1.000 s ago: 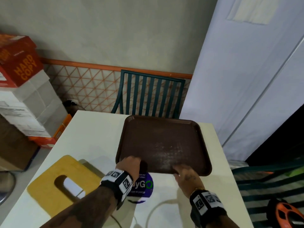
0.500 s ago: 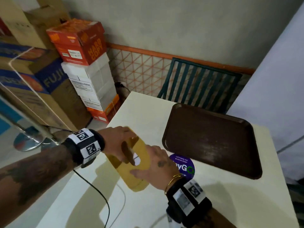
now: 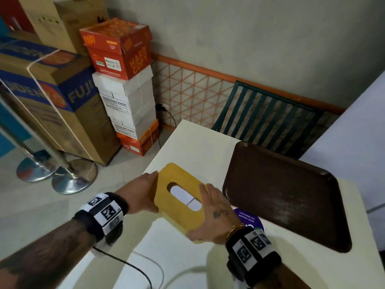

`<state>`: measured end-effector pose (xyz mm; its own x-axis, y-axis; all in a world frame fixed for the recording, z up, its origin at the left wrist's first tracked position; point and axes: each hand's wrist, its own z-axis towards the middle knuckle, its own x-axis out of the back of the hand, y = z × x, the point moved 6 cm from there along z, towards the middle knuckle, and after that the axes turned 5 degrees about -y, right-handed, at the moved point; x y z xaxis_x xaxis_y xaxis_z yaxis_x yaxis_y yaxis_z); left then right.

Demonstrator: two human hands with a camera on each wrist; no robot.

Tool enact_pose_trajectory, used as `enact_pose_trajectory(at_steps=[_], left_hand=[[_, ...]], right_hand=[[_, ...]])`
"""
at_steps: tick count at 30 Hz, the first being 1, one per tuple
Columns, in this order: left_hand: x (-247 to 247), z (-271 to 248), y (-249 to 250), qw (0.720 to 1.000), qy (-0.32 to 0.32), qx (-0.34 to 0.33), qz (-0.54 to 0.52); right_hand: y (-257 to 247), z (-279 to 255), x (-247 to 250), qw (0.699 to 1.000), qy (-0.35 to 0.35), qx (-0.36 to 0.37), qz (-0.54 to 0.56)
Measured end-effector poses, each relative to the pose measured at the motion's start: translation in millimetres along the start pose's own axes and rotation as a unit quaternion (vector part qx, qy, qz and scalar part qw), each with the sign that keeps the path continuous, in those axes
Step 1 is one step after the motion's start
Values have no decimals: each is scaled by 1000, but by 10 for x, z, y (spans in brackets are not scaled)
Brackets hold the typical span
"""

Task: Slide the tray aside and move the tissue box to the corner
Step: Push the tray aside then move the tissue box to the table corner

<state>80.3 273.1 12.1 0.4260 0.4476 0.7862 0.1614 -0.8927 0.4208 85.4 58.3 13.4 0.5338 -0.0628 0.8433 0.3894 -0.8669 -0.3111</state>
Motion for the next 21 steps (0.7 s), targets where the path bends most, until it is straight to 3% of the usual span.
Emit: enact_pose_trajectory(at_steps=[3,6,9,13,16,21], left_hand=[[-47,-53,-92,996,38,9,-82],[-131,-109,-257,982,67,20,-178],[-217,-167,-369,953,76,5,-292],[-226,-183,-397,918,91,1,-387],[-155,-155,-478,906,136,12,-400],[122,18,-519,904,153,2,-400]], right_hand=[[114,95,125,999,-12,37,15],[212,6,139,991,30,27,129],[349,-174,-55,951,91,-22,296],[327,-173,-366,909,84,-37,406],[276,-87,-334,892,98,-37,439],[230,263,-80,907,136,-55,396]])
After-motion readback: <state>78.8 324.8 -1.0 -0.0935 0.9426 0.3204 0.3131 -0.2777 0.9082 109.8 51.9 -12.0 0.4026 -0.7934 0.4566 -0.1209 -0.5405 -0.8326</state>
